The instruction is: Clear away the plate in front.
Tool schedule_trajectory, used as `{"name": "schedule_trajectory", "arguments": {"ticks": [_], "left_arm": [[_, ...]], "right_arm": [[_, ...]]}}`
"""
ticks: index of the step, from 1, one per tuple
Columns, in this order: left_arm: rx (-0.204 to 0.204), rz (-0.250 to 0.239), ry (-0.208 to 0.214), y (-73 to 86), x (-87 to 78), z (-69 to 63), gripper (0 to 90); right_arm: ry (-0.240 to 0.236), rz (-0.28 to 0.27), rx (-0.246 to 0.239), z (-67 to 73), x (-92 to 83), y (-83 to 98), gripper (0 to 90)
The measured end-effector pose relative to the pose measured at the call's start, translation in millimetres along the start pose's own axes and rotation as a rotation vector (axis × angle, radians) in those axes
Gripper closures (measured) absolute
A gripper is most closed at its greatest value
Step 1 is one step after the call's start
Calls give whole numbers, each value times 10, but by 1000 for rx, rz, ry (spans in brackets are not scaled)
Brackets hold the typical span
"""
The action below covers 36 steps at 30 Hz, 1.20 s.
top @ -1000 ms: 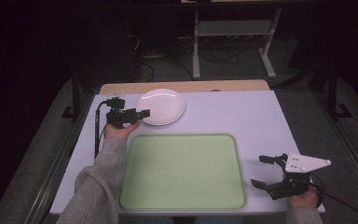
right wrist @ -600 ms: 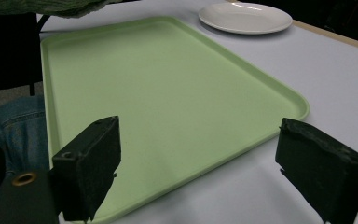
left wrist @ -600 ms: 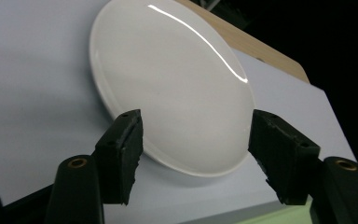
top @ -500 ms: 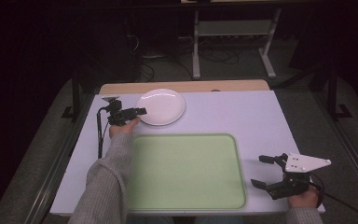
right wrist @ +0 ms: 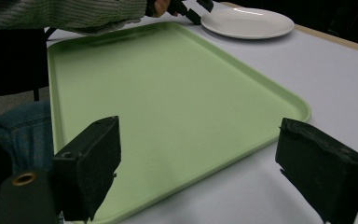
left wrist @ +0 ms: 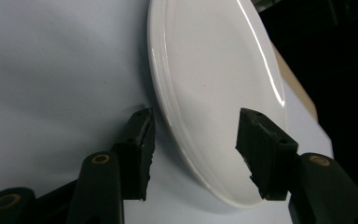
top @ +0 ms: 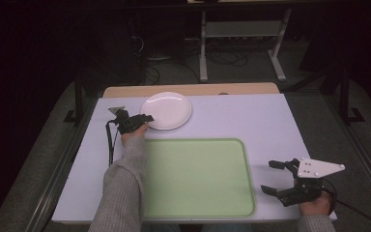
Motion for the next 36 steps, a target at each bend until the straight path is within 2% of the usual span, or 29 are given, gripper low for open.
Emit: {"name": "schedule_trajectory", "arguments": {"ticks": [7,12,15,19,25,29,33,36], "left_arm": [[-85,-4,29,-3,64,13,511],[-117,-22,43,-5,96,15,522],[-160,-33,69,11,110,69,588],[-170,-52,70,32,120,129,729],[-174,-55,70,32,124,119,715],[-163,-46,53,34,131,145,796],[-188,-41,57,25,136,152,822],[-229,-53,105,20,143,175,845]], "right_arm": [[3,-16,-1,-5,-19,-14,132],[0,-13,-3,-5,-12,-15,132],[1,-13,-3,-12,-9,-15,132],[2,-14,-4,-13,-4,-19,132],[1,-14,-13,-3,-3,-26,132],[4,-17,-11,-6,-6,-27,132],[3,-17,-13,-7,-5,-28,132],[4,-20,-10,-5,-6,-28,132]]}}
Point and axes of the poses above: each handheld gripper's, and its own axes: x roughly forward along the jaws, y roughly out of its underside, z roughly to its left, the point moved 6 cm from there along x, roughly forward along the jaws, and after that the axes turned 5 degrees about -y, right-handed, at the moved point
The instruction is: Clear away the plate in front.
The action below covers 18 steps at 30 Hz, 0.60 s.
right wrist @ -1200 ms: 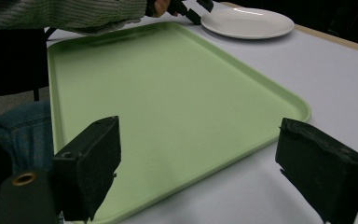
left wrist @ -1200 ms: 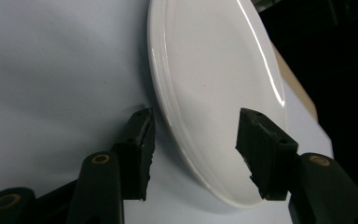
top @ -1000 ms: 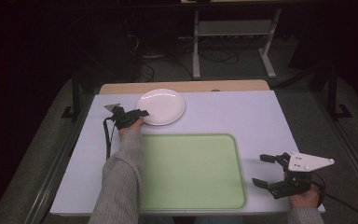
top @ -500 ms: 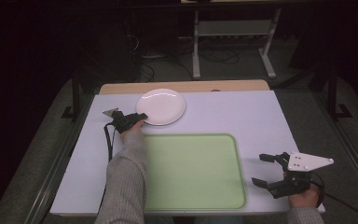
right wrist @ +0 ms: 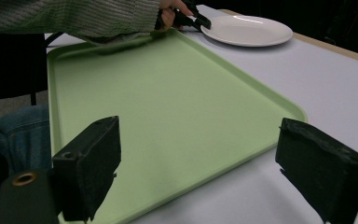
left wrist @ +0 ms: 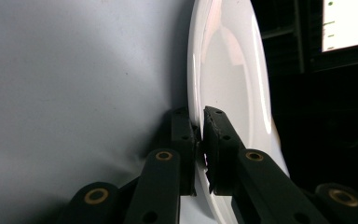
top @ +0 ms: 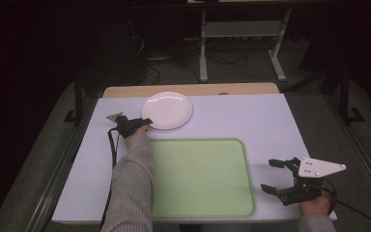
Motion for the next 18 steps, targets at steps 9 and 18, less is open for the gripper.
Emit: {"name": "schedule_trajectory", "arguments": {"ticks": [9,18], "left_arm": [[-55,-57,75,-28,-21,-41,860],[-46,-45,159,-68,-114,-86,857]], "right_arm": [[-2,3,-4,10,-1,6,132],[1,12,-7,6,5,13,132]]}}
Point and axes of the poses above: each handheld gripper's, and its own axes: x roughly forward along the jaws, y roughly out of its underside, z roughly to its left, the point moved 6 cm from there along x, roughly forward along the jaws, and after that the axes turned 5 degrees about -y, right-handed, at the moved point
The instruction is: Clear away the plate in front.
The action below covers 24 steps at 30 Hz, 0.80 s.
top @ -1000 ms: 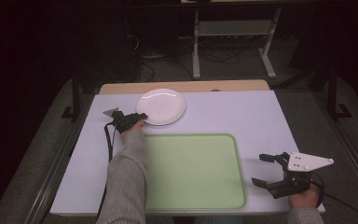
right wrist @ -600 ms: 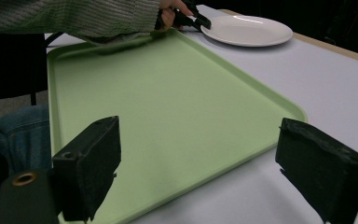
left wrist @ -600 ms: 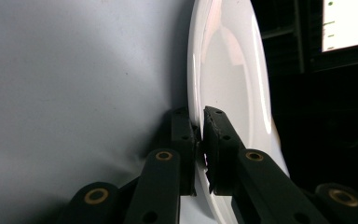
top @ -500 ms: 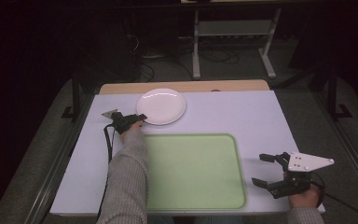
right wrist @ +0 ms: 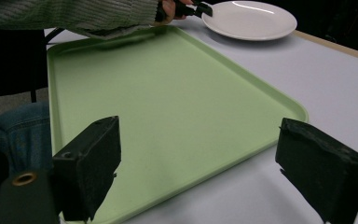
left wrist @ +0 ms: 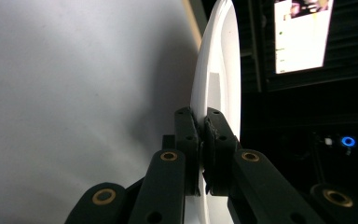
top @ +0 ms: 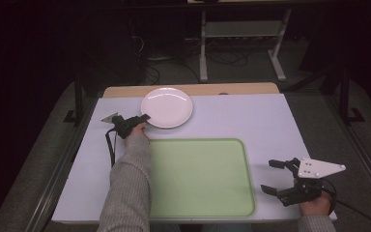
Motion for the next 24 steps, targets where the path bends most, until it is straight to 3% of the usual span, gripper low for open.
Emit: {"name": "schedule_trajectory", "arguments": {"ticks": [1,5,16,22,24], "left_arm": [[-7,17,29,2,-2,-7,853],[-4,13,68,-11,-72,-60,862],[29,4,99,-17,-299,-192,861],[133,25,77,-16,-464,-252,861],[148,33,76,-15,-493,-254,861]], "right_arm": [[0,1,-1,1,2,0,132],[0,9,1,2,8,6,132],[5,18,-11,22,24,8,132],[9,12,-7,31,20,3,132],[8,16,-6,40,24,4,132]]}}
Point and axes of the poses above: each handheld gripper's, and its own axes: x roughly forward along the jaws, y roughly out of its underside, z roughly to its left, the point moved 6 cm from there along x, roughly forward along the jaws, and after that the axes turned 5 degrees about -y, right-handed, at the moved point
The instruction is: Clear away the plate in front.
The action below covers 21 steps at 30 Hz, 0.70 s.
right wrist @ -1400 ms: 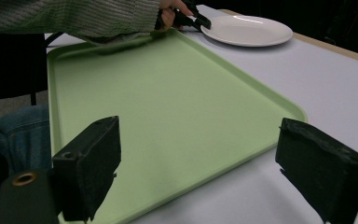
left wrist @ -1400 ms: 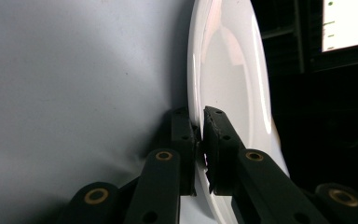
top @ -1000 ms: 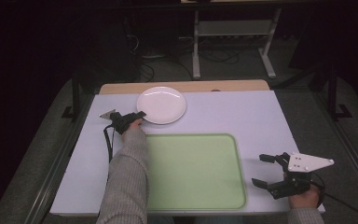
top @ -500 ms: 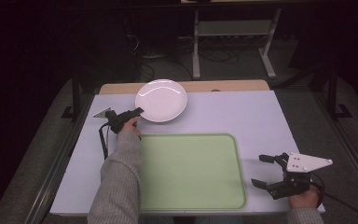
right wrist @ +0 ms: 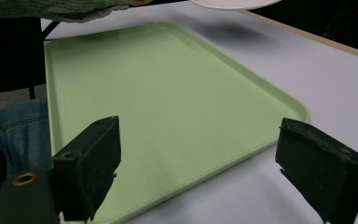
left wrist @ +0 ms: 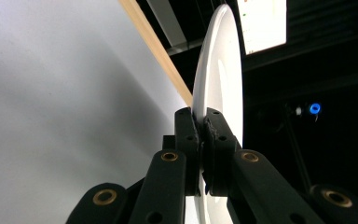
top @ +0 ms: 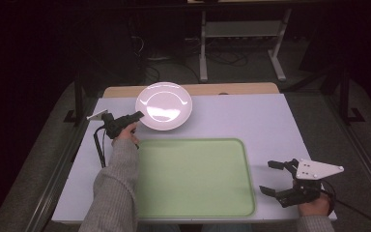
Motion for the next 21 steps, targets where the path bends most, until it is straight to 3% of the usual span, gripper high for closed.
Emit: {"name": "schedule_trajectory", "arguments": {"ticks": [8,17,21], "left_arm": [[3,6,30,65,-262,77,863],[30,4,47,8,-366,109,863],[67,18,47,18,-419,76,862]], "right_arm": [[-1,11,-12,23,20,-7,132],[6,11,-1,22,16,-4,132],[3,14,-6,26,21,-3,132]]}}
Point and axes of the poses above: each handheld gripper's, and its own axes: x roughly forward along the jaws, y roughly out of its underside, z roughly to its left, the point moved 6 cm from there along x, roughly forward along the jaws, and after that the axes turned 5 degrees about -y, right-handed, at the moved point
